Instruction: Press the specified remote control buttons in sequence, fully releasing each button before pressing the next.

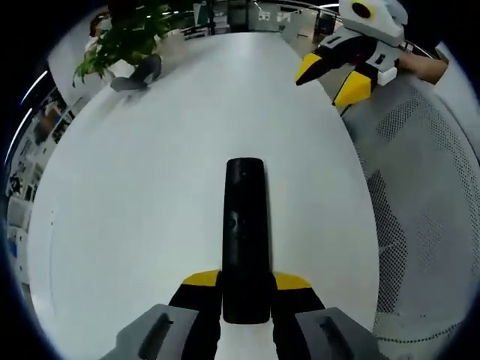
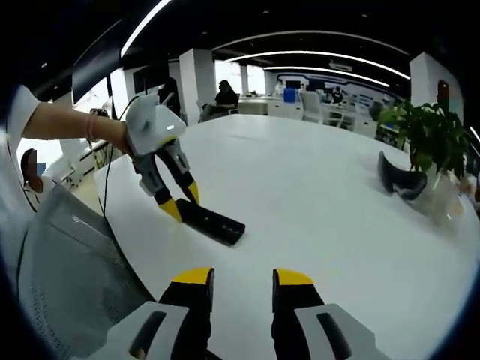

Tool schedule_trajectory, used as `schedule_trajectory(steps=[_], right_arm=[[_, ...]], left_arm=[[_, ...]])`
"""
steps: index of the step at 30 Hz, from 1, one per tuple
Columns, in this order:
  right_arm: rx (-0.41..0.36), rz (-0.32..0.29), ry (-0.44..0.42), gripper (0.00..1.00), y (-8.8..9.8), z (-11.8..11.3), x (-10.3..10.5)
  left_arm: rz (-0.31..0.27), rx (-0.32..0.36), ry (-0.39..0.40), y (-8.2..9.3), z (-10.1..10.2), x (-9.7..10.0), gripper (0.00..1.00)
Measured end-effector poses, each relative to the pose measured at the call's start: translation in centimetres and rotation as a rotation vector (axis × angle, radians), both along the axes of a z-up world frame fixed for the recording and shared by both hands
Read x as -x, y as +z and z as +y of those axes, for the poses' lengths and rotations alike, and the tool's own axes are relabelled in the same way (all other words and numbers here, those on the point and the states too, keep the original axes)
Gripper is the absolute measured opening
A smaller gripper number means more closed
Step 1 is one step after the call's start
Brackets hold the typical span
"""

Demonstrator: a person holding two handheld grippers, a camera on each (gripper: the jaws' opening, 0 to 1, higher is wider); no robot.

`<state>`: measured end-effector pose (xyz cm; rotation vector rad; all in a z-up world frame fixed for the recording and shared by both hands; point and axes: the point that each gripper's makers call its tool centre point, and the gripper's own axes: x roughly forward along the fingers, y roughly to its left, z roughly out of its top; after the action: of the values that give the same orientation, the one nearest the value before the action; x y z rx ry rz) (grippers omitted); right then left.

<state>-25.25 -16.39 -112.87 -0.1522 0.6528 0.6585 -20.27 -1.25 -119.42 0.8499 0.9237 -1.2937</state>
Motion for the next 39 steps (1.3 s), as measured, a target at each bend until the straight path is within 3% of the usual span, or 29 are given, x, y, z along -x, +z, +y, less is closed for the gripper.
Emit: schedule_trajectory(steps=[4,11,27,39], right_arm=[[0.003,0.004,0.006,0.28,-0.1,0.1,0.1],[0.006,0.009,0.014,0.27,-0.2,0.2,0.1],[0.019,0.023,0.032,0.24,-0.5,0.3,0.4],[0.024,0.026,0.051,0.24,-0.6,0.5,0.6]], left_arm=[[-0.001,0.008,-0.003,0.0,0.0,0.6,0.24],[-0.001,0.078,0.007,0.0,0.0,1.2,0.24],[-0.016,0.176,0.122,0.2,-0.1,3.1,0.24],[-0.013,0.229,0.119,0.3,-0.1,4.5,0.24]])
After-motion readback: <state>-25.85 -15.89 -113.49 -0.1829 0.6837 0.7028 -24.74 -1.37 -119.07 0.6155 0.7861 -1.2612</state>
